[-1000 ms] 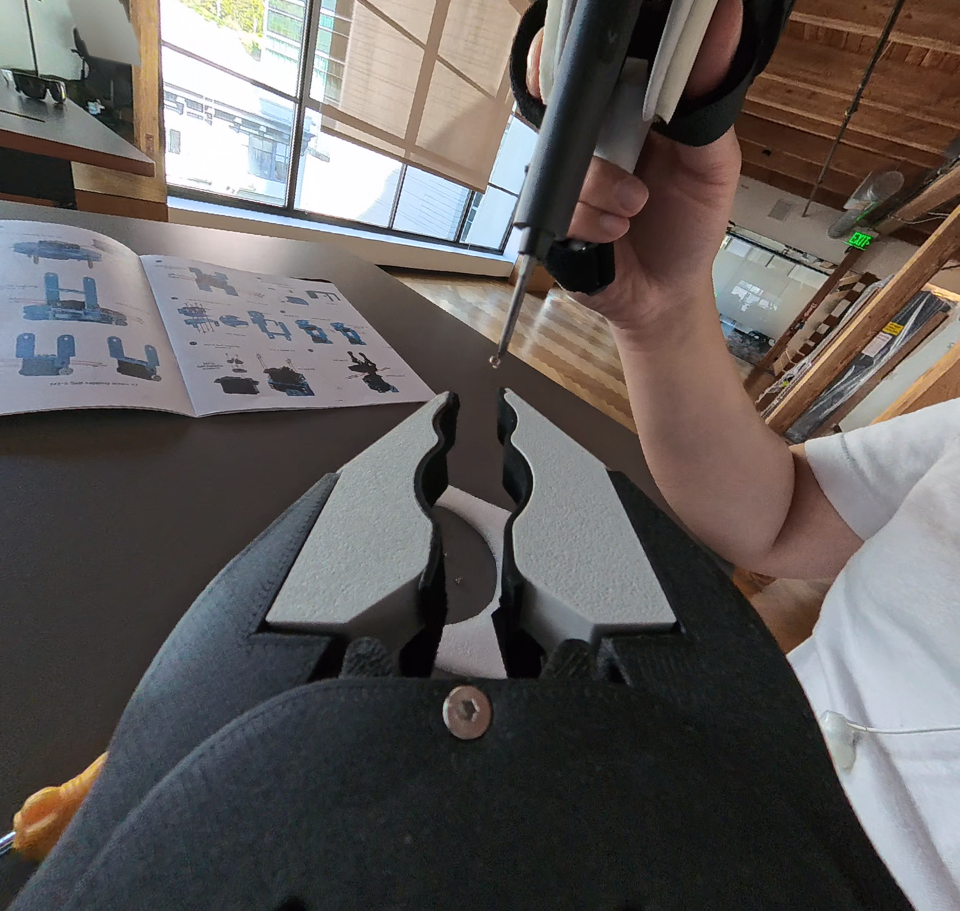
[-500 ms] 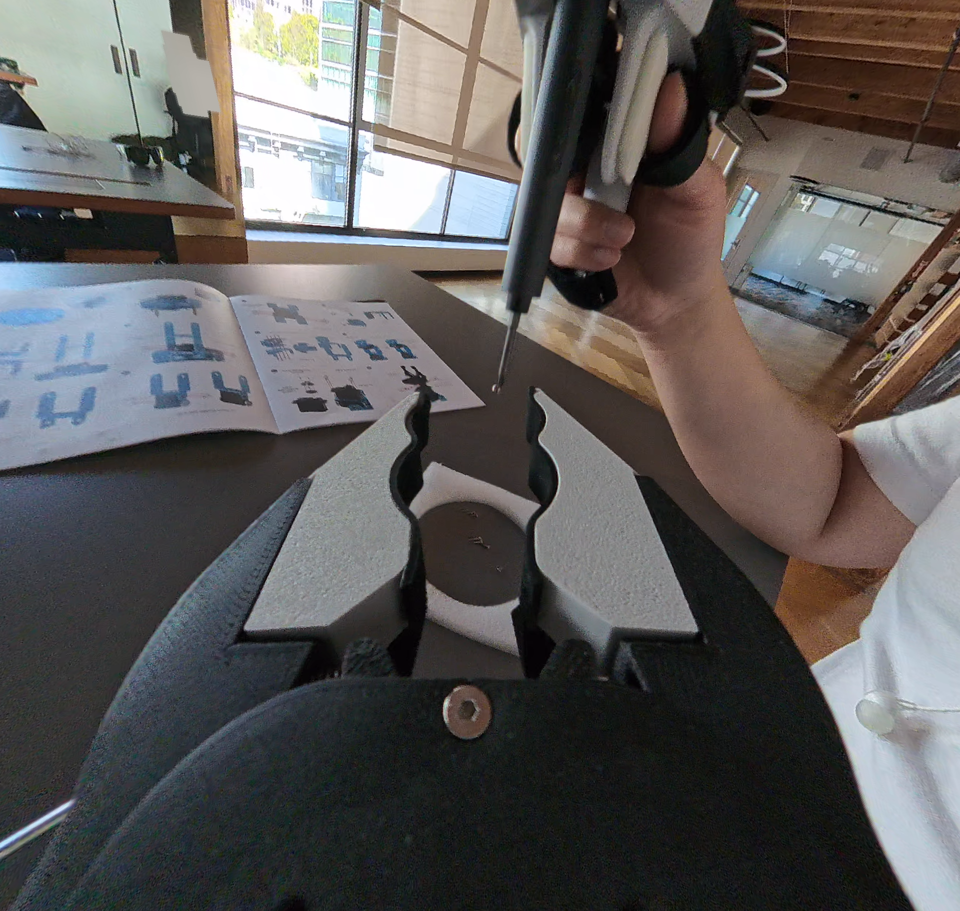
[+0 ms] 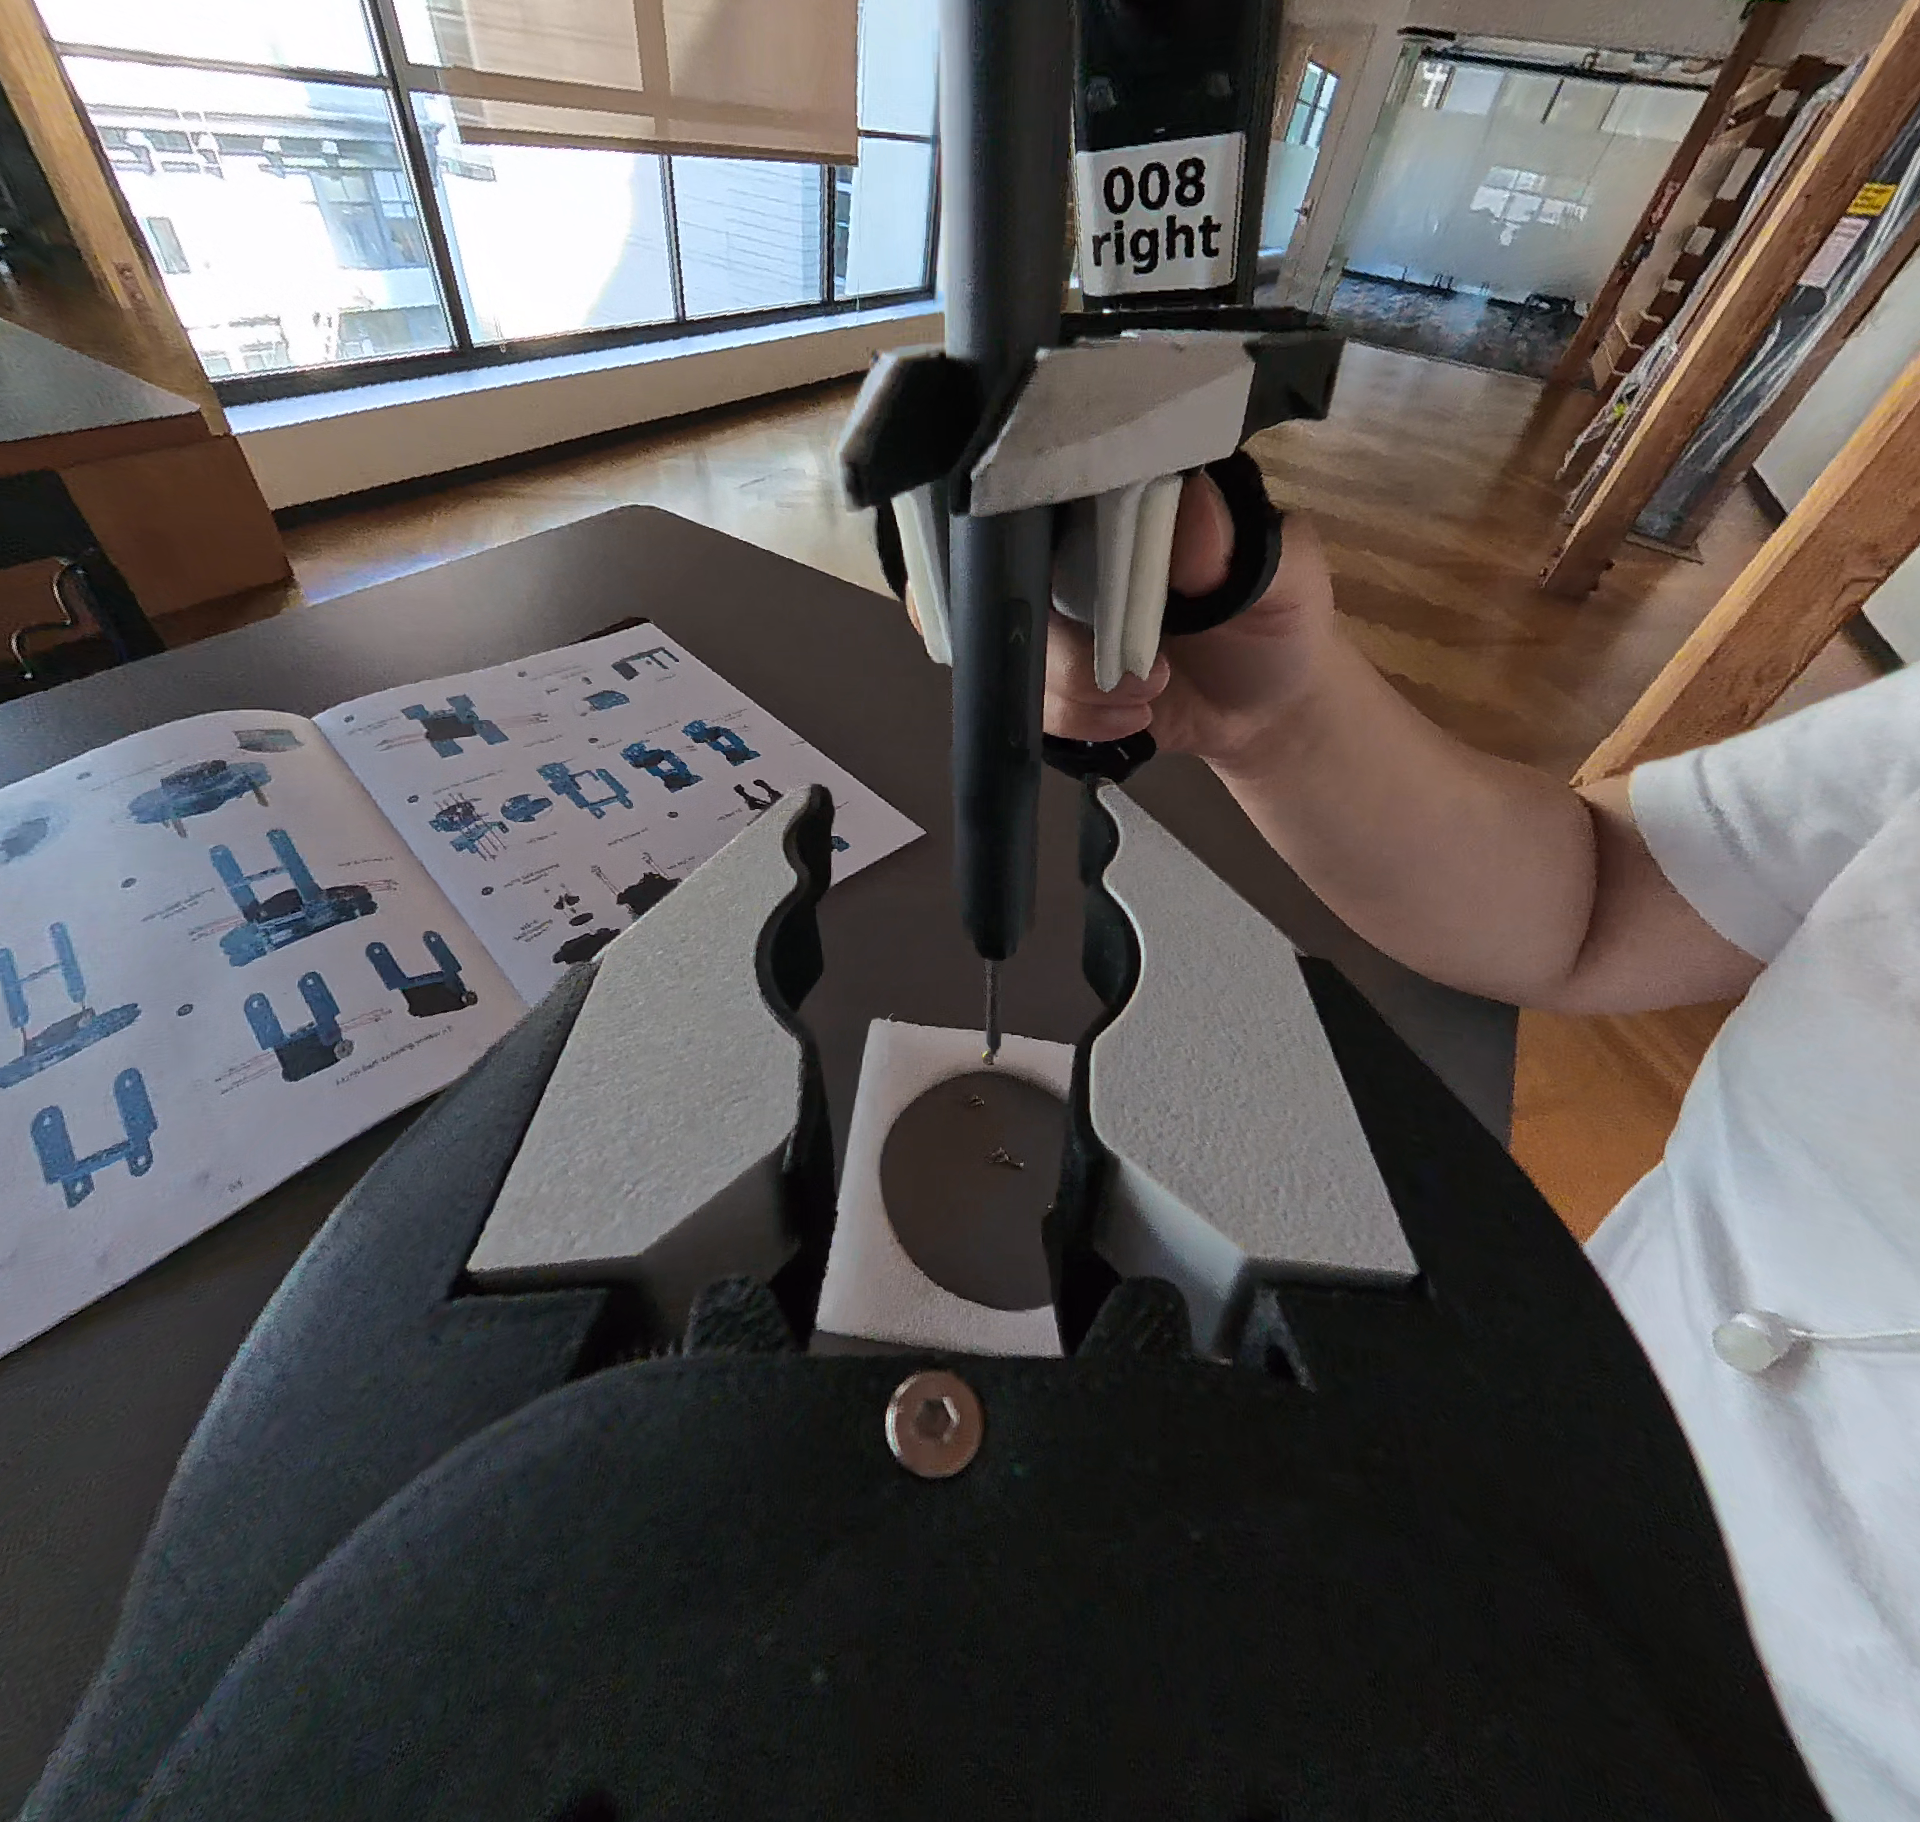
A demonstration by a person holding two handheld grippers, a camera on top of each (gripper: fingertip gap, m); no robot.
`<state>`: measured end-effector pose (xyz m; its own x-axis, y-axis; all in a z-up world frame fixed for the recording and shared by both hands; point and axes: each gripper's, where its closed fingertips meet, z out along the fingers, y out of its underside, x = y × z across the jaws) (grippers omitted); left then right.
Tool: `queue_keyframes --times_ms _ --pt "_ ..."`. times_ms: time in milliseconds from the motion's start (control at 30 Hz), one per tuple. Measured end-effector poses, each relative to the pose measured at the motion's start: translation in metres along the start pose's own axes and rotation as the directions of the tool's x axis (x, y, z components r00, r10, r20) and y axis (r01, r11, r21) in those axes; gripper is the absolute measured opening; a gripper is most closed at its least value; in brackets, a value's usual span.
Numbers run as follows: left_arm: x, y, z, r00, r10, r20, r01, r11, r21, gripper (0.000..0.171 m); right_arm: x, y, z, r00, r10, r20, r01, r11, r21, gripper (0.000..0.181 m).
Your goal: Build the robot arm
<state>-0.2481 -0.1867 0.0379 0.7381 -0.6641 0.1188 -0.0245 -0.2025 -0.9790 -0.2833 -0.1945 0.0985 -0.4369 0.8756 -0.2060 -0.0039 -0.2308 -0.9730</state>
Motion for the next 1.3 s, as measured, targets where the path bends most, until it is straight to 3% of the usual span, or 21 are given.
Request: queue_keyframes --times_ms 267,500,600,767,1033,1233,1300 --pt "-0.003 -0.003 0.019 0.998 0.004 -0.061 -0.004 1.000 0.004 0.026 0.011 0.002 -0.005 1.000 0.006 -0.028 -0.006 1.000 -0.003 0.011" --pt "-0.004 -0.004 0.031 0.997 -0.004 -0.079 0.005 1.000 0.020 0.036 0.016 0.000 -0.009 0.999 0.020 -0.033 -0.020 1.000 0.004 0.011" --pt "-0.001 -0.002 0.036 0.996 0.013 -0.093 -0.012 1.000 0.013 0.016 0.019 0.001 -0.010 0.999 0.023 -0.036 -0.023 1.000 0.002 0.012" --pt "-0.003 -0.004 0.037 0.997 0.007 -0.072 -0.003 0.999 0.047 0.016 0.020 -0.002 -0.013 0.998 0.061 -0.012 -0.061 0.998 0.025 0.012" --pt "-0.008 -0.017 0.027 0.997 -0.054 -0.049 0.062 0.983 0.171 0.016 0.029 0.005 -0.014 0.995 -0.020 -0.096 0.015 0.999 -0.047 0.043" --pt "-0.010 -0.013 0.024 0.999 -0.033 -0.012 0.034 0.989 0.144 0.016 0.022 0.004 -0.016 0.995 -0.075 -0.065 0.072 0.996 -0.051 0.041" --pt "-0.009 -0.014 0.023 0.999 -0.036 -0.013 0.037 0.988 0.152 0.016 0.019 0.000 -0.018 0.997 -0.066 -0.040 0.065 0.998 -0.027 0.025"
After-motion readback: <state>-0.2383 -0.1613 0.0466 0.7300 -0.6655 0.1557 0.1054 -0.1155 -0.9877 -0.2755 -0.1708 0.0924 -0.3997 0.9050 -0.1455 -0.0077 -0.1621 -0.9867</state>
